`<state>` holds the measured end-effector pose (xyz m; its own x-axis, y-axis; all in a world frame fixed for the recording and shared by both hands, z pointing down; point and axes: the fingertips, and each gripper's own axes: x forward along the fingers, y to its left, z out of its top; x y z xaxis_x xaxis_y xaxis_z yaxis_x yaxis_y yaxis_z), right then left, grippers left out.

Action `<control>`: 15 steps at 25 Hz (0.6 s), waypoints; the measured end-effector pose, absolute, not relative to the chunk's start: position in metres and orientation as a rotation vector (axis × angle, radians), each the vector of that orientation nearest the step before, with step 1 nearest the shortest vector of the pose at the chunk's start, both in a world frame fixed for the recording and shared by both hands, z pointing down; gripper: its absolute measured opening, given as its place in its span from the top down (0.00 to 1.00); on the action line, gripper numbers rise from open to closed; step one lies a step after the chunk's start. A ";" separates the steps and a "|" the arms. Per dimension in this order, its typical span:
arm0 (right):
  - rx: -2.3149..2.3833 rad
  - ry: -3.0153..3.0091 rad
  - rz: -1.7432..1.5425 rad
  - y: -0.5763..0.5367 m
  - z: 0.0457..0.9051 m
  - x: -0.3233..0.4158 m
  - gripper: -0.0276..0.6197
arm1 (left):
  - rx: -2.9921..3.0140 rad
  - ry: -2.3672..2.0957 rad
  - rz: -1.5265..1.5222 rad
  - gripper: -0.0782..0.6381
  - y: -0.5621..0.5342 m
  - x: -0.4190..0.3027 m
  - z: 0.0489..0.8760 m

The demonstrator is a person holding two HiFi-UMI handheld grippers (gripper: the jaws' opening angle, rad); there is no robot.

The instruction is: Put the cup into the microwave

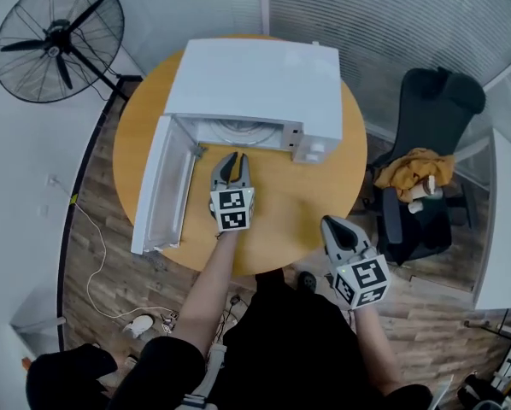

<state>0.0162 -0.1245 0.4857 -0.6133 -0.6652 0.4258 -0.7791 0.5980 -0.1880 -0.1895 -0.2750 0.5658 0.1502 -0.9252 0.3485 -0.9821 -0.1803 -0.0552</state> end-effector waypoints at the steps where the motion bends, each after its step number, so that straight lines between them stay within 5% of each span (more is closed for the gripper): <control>1: 1.164 -2.524 0.510 -0.121 0.485 0.020 0.94 | 2.233 -1.886 0.456 0.82 -0.266 -0.184 0.563; 15: 1.098 -2.626 0.472 -0.068 0.474 0.101 0.94 | 2.176 -2.001 0.476 0.88 -0.151 -0.114 0.522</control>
